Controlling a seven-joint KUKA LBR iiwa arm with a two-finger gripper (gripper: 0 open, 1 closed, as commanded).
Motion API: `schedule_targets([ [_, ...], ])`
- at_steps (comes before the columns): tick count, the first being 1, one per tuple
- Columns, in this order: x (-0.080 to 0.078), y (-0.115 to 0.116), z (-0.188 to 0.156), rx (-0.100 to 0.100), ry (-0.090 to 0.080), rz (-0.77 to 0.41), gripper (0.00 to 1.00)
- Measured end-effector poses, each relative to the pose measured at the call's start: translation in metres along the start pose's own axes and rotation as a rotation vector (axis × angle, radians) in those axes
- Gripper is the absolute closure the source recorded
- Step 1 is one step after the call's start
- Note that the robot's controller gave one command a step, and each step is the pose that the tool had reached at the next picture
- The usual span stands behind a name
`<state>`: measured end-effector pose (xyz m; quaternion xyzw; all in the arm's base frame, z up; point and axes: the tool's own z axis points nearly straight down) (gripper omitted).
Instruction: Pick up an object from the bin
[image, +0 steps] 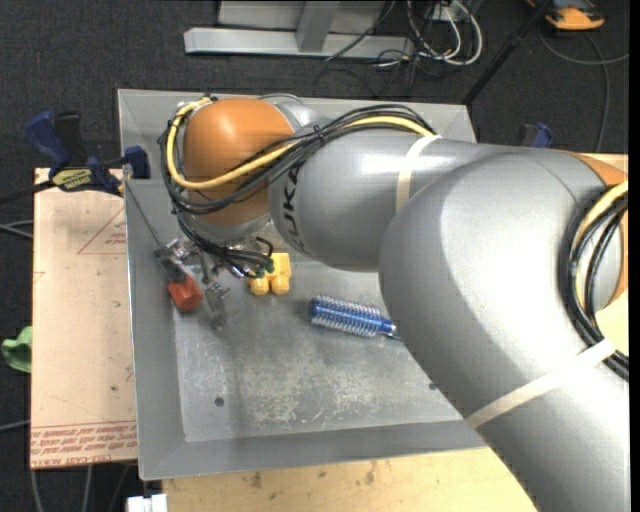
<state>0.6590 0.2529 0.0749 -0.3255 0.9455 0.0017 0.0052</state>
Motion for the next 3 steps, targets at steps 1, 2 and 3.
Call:
schedule_targets([
  [1,0.000,0.000,0.000,0.000,0.001,0.002,1.00],
  [2,-0.003,-0.001,-0.068,0.002,-0.001,0.003,1.00],
  [3,-0.006,0.000,-0.115,0.001,0.001,0.004,1.00],
])
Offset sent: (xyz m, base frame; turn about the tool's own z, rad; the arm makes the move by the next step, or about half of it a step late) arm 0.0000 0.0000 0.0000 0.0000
